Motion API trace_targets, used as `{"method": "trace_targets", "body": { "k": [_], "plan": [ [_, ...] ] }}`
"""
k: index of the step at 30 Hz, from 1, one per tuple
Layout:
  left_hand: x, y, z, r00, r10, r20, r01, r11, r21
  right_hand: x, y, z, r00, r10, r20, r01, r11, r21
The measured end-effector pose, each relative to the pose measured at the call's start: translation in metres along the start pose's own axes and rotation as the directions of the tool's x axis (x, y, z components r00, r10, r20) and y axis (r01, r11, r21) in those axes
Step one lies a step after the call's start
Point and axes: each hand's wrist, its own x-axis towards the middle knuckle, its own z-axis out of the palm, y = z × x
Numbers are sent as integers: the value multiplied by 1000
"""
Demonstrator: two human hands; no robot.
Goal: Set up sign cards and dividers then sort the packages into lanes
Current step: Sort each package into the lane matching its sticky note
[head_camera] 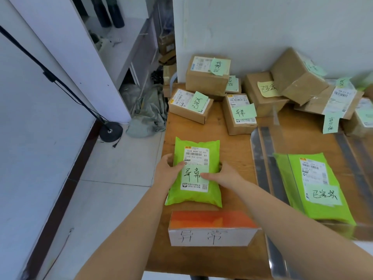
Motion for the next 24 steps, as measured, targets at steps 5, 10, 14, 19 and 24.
{"method": "trace_targets", "body": {
  "k": [5, 10, 14, 19, 24],
  "plan": [
    [3, 42, 3, 984, 170, -60, -167, 985, 48, 3, -18, -35, 965, -103, -240, 80, 992, -101],
    [14, 102, 36, 975, 223, -9, -223, 972, -75, 27, -39, -87, 886, -159, -435, 140, 987, -77],
    [32, 138, 78, 985, 168, 44, -162, 980, -118, 65, -49, -109, 893, -99, -439, 95, 995, -31],
    [63, 153, 125, 995, 55, 87, -44, 992, -121, 107, -48, -117, 895, 6, -446, -6, 1000, 2],
    [74, 150, 153, 991, -41, 128, 63, 983, -171, 131, -42, -117, 894, 66, -442, -23, 995, 102]
  ]
}}
